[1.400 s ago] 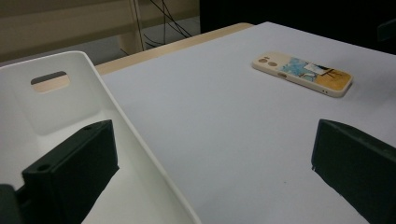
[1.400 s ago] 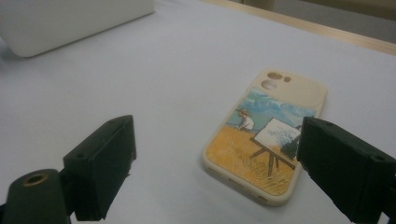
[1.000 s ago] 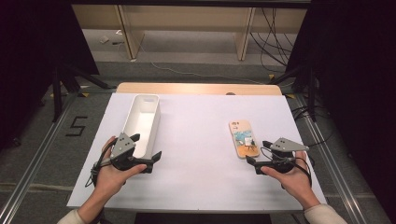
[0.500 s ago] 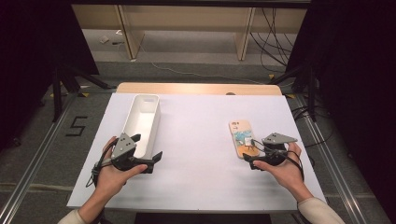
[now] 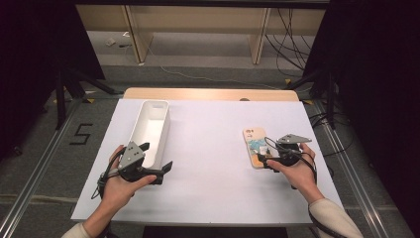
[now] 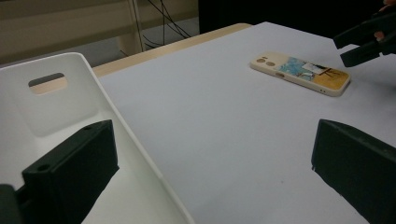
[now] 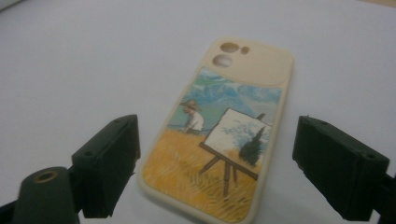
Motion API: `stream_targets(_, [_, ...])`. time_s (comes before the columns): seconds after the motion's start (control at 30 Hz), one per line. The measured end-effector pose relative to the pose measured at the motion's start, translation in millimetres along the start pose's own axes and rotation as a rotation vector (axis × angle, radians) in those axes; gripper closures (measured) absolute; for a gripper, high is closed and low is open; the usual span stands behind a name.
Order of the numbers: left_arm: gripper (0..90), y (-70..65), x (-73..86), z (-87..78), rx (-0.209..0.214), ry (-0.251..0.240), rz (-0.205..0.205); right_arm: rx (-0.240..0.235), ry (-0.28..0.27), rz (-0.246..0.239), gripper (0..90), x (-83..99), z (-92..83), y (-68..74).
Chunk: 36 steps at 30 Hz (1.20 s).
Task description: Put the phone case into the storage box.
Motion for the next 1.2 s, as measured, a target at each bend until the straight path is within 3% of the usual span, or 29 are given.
stream_targets(0.03, [0.0,0.0,0.2,0.1,0.001,0.002,0.000,0.012,0.005,0.013,21.2,-0.3,1.2,-4.4])
stream_targets(0.17, [0.0,0.0,0.1,0.2,0.000,0.001,0.001,0.022,0.010,0.026,22.7,-0.2,3.4,-8.4])
stream_targets(0.37, [0.0,0.0,0.3,0.4,-0.002,0.003,0.001,0.030,0.050,0.051,15.5,-3.2,13.5,-6.9])
stream_targets(0.5, [0.0,0.4,0.5,0.2,-0.003,0.003,0.000,0.036,0.099,0.055,12.0,-5.6,29.6,0.2])
stream_targets(0.83, [0.0,0.9,0.8,-0.4,-0.002,0.004,0.000,0.101,0.172,0.056,2.7,-9.3,50.1,11.3])
stream_targets(1.03, [0.0,0.7,0.8,-0.6,-0.002,0.003,0.000,0.147,0.207,0.054,1.6,-10.8,57.7,13.8])
stream_targets(1.2, [0.0,0.7,1.0,-0.8,-0.003,0.003,-0.001,0.151,0.229,0.062,1.6,-9.1,61.7,12.6])
Point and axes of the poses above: each handheld gripper's, and its own axes: z roughly forward along the jaws, x roughly out of its underside, y roughly to its left, the point moved 1 cm from there along z, roughly forward along the jaws, and after that the axes turned 8 degrees about -y, right-handed, at the moved point
